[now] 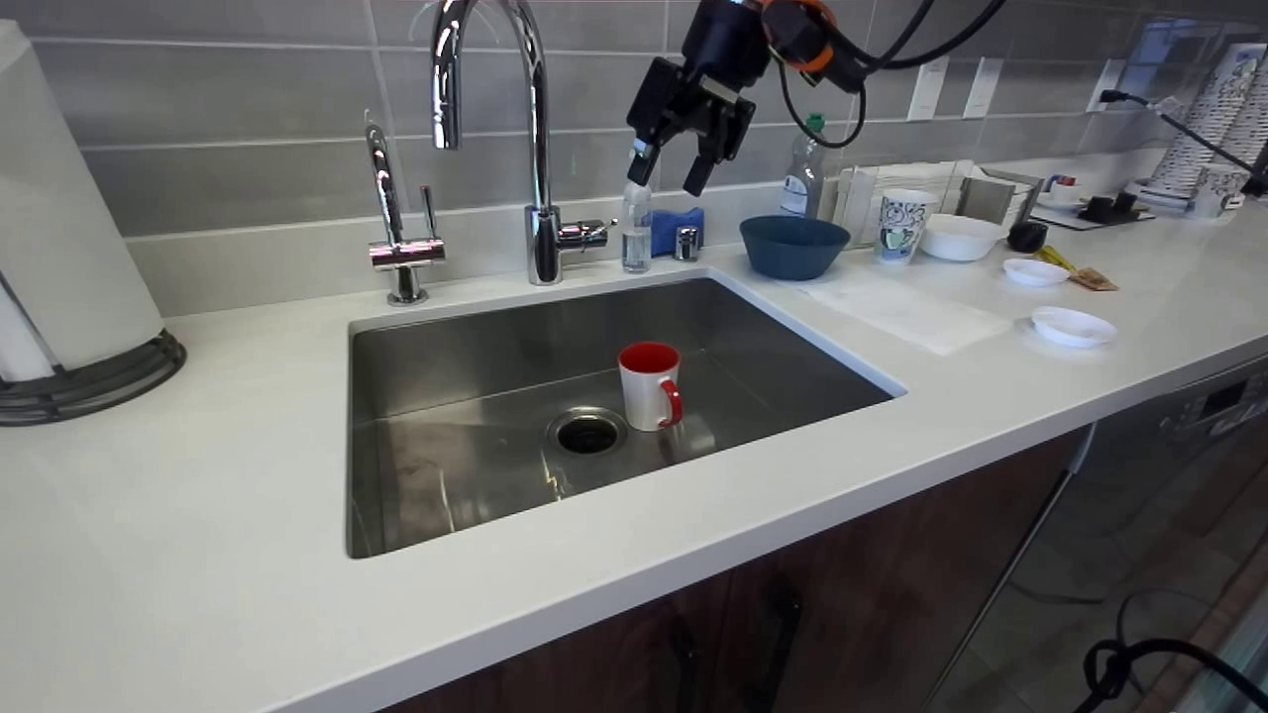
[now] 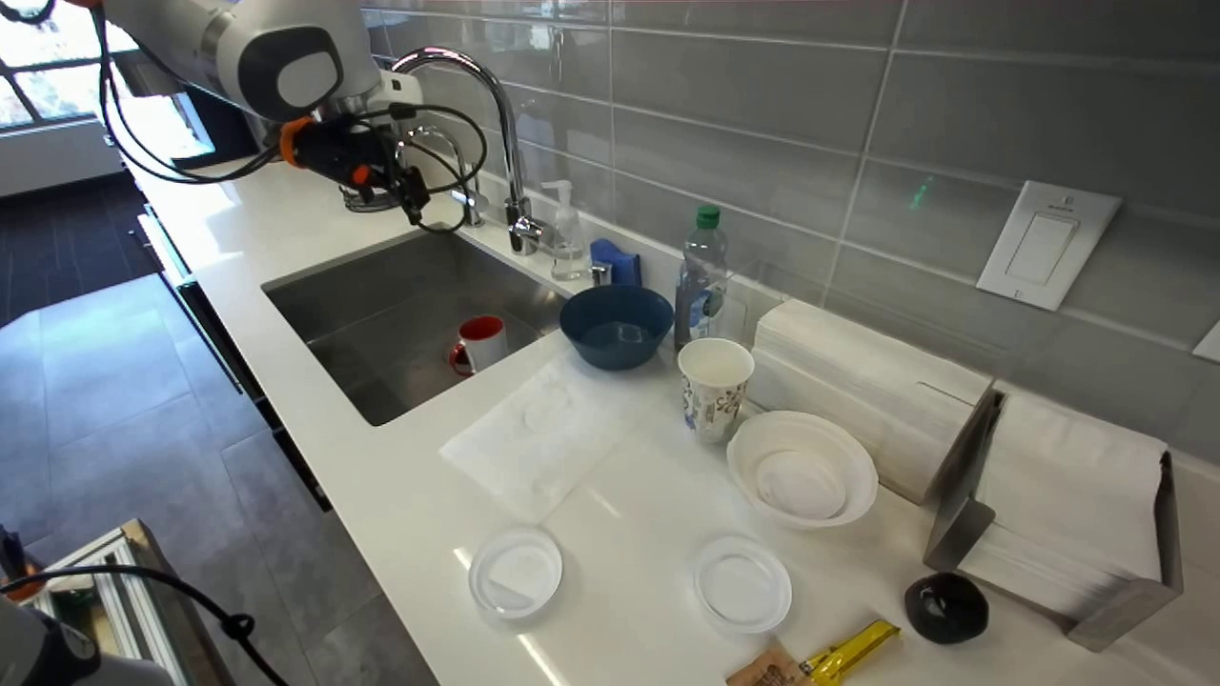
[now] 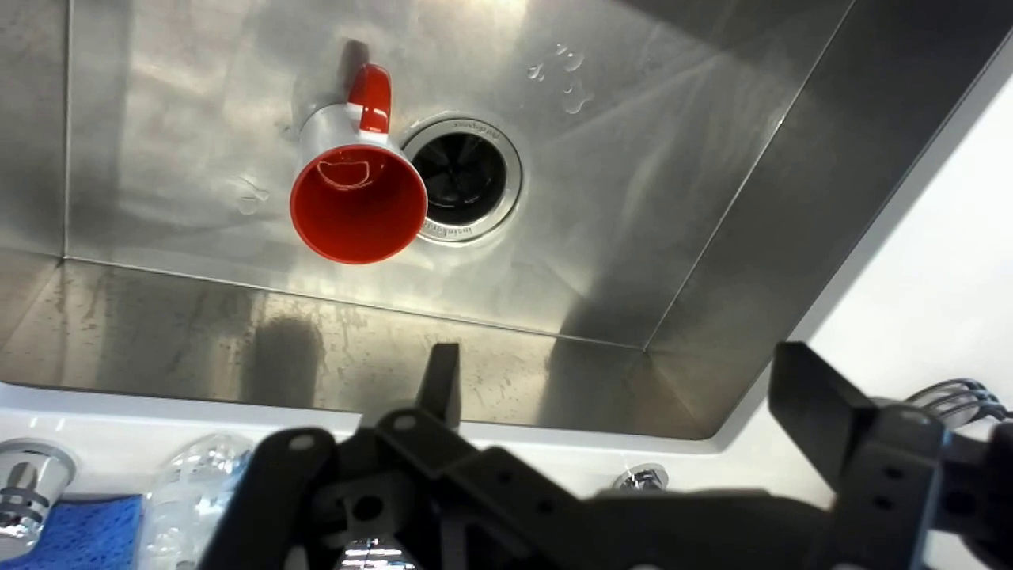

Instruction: Put the mug in the sink, then turn the faucet to the right

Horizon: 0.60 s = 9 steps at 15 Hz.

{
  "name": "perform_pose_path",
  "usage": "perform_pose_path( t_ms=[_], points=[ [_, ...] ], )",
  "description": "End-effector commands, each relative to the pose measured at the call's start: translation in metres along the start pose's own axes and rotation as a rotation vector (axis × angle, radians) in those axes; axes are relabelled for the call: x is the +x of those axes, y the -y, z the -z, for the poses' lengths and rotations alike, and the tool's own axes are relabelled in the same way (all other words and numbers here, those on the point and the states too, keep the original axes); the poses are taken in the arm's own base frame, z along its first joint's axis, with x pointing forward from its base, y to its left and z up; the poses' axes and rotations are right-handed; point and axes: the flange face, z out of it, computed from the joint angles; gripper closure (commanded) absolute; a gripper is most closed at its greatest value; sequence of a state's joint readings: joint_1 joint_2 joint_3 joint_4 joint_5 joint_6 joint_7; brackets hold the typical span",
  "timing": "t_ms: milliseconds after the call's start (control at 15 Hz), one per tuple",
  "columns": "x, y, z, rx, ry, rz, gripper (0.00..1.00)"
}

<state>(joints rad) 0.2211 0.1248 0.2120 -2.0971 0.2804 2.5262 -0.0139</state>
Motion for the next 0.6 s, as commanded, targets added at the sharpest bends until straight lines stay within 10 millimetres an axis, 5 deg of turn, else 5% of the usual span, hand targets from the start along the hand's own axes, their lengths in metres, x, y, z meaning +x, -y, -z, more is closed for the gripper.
perform_pose_path(
  t_ms=[0,533],
  points=[
    [0.029,0.034,0.036,0.016,0.058,-0.076,0.0],
    [0.089,0.109,0.087,-0.001,-0.021,-0.424,0.0]
  ],
)
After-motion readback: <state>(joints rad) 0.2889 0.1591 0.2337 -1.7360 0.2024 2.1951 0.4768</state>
